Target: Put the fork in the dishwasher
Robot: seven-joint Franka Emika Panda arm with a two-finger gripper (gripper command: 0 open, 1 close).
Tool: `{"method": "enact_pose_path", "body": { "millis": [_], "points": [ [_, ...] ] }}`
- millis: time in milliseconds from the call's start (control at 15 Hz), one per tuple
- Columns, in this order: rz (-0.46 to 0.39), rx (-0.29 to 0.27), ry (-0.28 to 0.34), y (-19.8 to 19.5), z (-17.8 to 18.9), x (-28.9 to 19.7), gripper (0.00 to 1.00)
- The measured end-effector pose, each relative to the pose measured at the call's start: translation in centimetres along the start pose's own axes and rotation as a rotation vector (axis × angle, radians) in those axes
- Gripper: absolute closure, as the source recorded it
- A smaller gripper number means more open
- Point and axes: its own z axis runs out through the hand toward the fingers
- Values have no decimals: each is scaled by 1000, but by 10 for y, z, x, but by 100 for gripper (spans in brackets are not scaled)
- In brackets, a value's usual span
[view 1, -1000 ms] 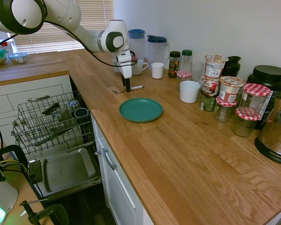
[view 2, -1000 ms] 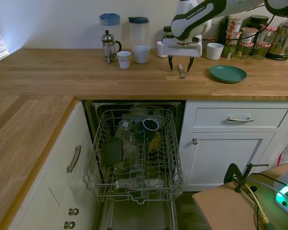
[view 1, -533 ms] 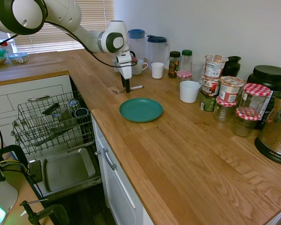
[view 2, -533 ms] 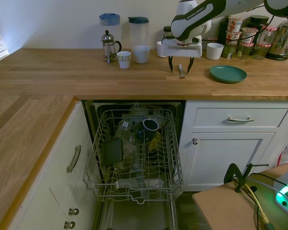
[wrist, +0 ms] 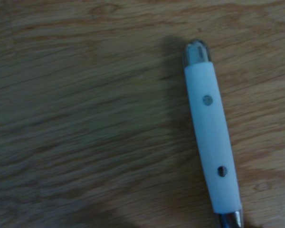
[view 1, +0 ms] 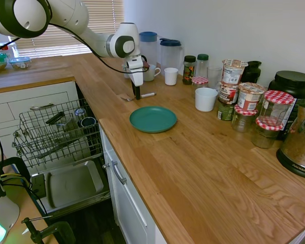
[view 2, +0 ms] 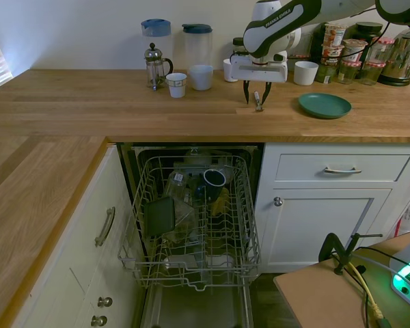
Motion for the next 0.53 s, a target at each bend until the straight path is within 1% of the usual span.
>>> {"method": "enact_pose_path", "body": {
  "millis": [533],
  "points": [
    [-18,6,-19,1,1,6,100]
  ]
}}
